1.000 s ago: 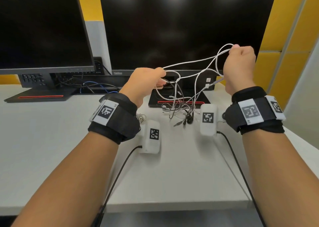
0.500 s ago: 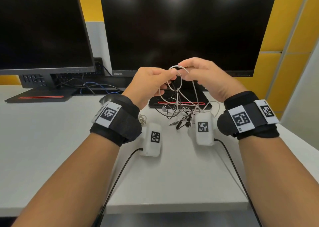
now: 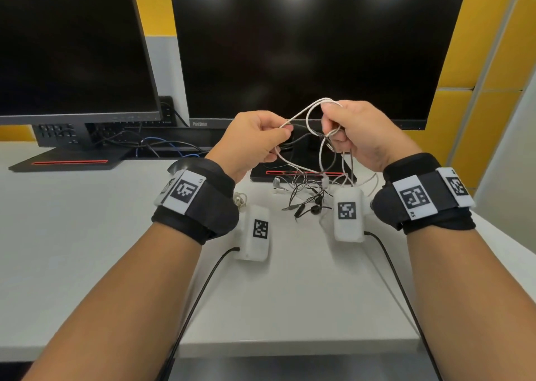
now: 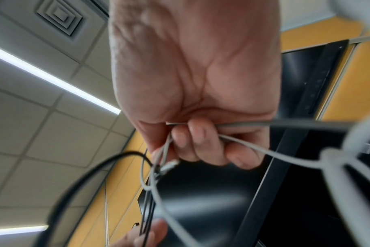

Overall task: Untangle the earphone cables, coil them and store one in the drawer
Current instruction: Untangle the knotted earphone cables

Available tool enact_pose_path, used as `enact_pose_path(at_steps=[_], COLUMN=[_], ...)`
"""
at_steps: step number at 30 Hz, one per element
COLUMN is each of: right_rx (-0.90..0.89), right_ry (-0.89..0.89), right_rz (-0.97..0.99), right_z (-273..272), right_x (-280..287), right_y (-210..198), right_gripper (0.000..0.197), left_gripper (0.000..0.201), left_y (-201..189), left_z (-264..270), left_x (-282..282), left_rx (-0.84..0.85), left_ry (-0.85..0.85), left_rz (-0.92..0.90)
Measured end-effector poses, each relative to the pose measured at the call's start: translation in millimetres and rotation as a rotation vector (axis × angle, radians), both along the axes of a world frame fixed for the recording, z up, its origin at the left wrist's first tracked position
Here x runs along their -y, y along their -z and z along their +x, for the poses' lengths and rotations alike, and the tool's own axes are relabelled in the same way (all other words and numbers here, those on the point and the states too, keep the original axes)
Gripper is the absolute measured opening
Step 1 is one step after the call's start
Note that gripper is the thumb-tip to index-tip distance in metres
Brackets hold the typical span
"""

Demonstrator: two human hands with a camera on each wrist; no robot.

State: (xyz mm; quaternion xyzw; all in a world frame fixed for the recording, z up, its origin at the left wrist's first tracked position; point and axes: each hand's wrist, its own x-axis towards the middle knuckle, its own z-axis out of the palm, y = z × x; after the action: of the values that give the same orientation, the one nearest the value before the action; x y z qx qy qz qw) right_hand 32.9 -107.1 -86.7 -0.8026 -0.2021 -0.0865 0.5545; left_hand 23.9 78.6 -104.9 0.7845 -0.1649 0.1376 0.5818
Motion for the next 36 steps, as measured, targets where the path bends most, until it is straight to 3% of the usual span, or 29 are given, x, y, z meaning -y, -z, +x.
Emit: enact_pose_path(at_steps=[4,8,11,14,16,21,24,27,32,36], right_rx=[-0.002,0.013,0.020,-0.019,-0.043,-0.066,-0.070,-0.069,-0.046,-0.045], right_ry=[0.061,0.165,0.167,0.087,0.050,0.031,0.038,0.060,0.078,0.066], right_rz=[-0.045,-0.141,-0.141,-0.050,0.003,0.025,0.024,0.017,-0.009,-0.035], right_z=[1.9,3.1,2.4,1.1,-0.3,-2.7,-2.4,-1.4,1.7,2.3], right_x=[4.5,5.7,4.4,5.4,4.4,-1.8,-5.0,-5.3,-7.0,-8.7], right_y=[-0.1,-0.8,-1.9,-2.5,-2.4,-2.0,-0.8,-0.9,0.9,3.1], right_gripper=[0.055,0.059,0.060,0.057,0.053,0.044,0.040,0.039,0.040,0.039], left_gripper=[0.011,0.009,0.022,0.014,0.024,0.038,0.030,0.051,0.007,0.006], left_y=[0.7,-2.6,-3.0,-1.3,1.1,-4.0,-3.1,-0.1,-0.6,-0.2], left_z=[6.8,4.7,2.8,1.2,2.7,-3.2,-6.9,-3.7,-4.8,-5.6], left_x=[-2.7,-3.0,-1.3,-0.7,-1.6,2.0,5.0,3.4,3.9,4.4], left_rx=[-0.015,-0.059,-0.088,-0.127,-0.154,-0.120,-0.054,0.012,0.034,0.028], left_ry=[-0.128,-0.094,-0.052,-0.055,-0.079,0.014,0.075,0.069,0.029,0.043], left_rz=[-0.049,-0.162,-0.095,0.078,0.152,0.129,0.141,0.110,0.246,0.235])
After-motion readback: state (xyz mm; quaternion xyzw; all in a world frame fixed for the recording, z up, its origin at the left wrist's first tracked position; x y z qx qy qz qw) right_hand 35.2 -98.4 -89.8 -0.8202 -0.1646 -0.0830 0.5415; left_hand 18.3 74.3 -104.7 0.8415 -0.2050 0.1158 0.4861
